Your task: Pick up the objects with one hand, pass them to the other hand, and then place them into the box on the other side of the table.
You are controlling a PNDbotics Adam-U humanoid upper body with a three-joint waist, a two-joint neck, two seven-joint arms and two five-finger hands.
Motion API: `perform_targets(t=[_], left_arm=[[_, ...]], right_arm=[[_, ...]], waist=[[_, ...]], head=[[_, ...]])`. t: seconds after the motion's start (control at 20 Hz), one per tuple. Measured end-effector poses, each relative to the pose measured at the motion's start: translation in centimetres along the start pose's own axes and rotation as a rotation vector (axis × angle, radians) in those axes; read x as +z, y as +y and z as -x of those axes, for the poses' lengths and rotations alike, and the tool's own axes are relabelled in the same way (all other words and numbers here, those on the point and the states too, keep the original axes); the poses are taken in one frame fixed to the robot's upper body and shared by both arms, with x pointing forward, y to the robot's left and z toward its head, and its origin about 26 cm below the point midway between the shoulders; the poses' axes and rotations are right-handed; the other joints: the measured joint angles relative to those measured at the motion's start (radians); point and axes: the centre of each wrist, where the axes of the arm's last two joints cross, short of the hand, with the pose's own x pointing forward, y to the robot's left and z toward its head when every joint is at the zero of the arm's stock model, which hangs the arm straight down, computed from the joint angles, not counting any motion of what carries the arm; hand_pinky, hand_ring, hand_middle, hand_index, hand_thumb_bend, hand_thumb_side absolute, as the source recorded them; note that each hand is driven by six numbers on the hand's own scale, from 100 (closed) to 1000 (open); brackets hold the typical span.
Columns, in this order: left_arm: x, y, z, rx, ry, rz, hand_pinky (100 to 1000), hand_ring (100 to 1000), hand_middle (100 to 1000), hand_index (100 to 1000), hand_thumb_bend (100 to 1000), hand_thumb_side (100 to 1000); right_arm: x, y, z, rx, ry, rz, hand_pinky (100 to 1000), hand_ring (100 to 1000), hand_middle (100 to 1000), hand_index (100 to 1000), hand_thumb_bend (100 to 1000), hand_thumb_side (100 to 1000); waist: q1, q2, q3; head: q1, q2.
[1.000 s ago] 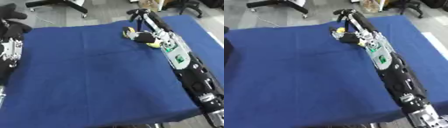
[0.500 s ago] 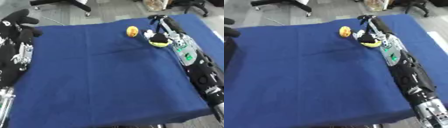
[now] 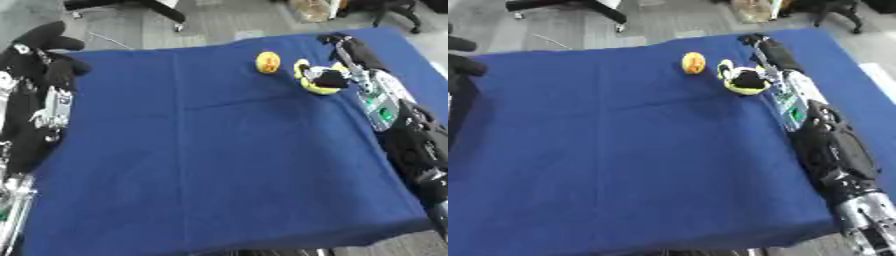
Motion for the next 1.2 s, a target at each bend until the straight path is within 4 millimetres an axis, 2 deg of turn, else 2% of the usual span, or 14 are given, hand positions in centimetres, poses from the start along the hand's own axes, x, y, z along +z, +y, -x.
perform_targets(t=[0.2,0.6,1.15,1.2], left_arm=[[0.2,-0.1,0.3,-0.004,0.011,0.003,635,585,673,883,100,681],[0.3,-0.2,0.5,-0.005,0.02,0.003,635,584,672,883,100,683],[0.3,-0.3,0.6,-0.007,0.025,0.005,634,579,672,884,100,686],[0.3,-0.3,0.6,-0.008,0.025,0.006,634,579,672,884,100,686]], right_arm=[[0.1,-0.5,1.1,0.051,0.048,-0.004,915,832,889,939,428,507],[0.5,-0.5,3.0,0.091,0.126,-0.049,908,821,867,943,426,510],[1.1,0.6,4.4,0.074,0.183,-0.161,879,797,831,923,408,505],[1.1,0.6,4.5,0.073,0.185,-0.169,877,798,824,921,430,487]], waist=[[-0.006,0.0,0.003],[-0.007,0.001,0.004],[-0.011,0.006,0.007],[-0.011,0.006,0.007]], head=[[0.002,0.0],[0.005,0.0],[0.006,0.0],[0.006,0.0]])
